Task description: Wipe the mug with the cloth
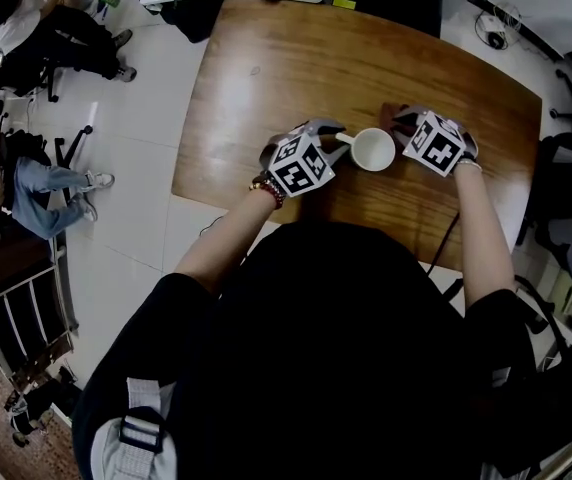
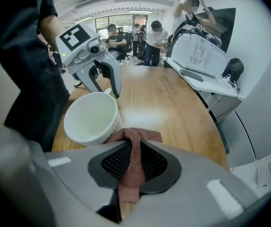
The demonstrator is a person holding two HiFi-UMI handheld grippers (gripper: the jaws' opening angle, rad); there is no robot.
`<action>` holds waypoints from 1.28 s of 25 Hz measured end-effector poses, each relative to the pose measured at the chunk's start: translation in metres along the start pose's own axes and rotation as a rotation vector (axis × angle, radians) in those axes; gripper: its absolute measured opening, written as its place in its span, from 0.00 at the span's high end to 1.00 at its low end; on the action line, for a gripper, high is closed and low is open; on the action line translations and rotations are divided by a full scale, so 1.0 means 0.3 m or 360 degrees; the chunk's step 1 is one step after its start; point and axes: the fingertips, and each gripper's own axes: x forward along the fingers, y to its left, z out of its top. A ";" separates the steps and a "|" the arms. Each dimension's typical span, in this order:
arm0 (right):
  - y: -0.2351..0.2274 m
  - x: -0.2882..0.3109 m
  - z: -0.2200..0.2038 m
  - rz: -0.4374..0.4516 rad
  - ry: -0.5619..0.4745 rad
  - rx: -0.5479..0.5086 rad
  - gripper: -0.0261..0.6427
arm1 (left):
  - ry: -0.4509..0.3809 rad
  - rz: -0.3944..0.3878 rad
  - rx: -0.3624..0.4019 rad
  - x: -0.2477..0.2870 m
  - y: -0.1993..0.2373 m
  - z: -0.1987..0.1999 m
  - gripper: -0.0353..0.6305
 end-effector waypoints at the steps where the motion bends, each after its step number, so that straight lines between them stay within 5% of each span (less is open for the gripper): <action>1: -0.001 -0.004 0.007 0.0005 -0.0011 0.0000 0.89 | -0.0012 0.0019 -0.0019 -0.008 -0.001 -0.002 0.79; 8: -0.020 -0.015 0.010 -0.0005 0.0023 -0.0023 0.89 | -0.0007 0.0108 -0.0039 -0.038 0.009 -0.039 0.76; 10: -0.023 -0.017 0.017 -0.0007 0.0013 -0.0018 0.89 | 0.0012 0.0090 -0.0059 -0.036 0.010 -0.055 0.85; 14: -0.051 -0.044 0.044 -0.0019 -0.0014 -0.0030 0.89 | 0.0003 0.0066 -0.0079 -0.035 0.012 -0.057 0.87; 32: 0.094 0.065 0.016 0.0260 -0.0021 0.0042 0.89 | 0.0015 -0.0067 0.0037 0.045 0.061 0.025 0.91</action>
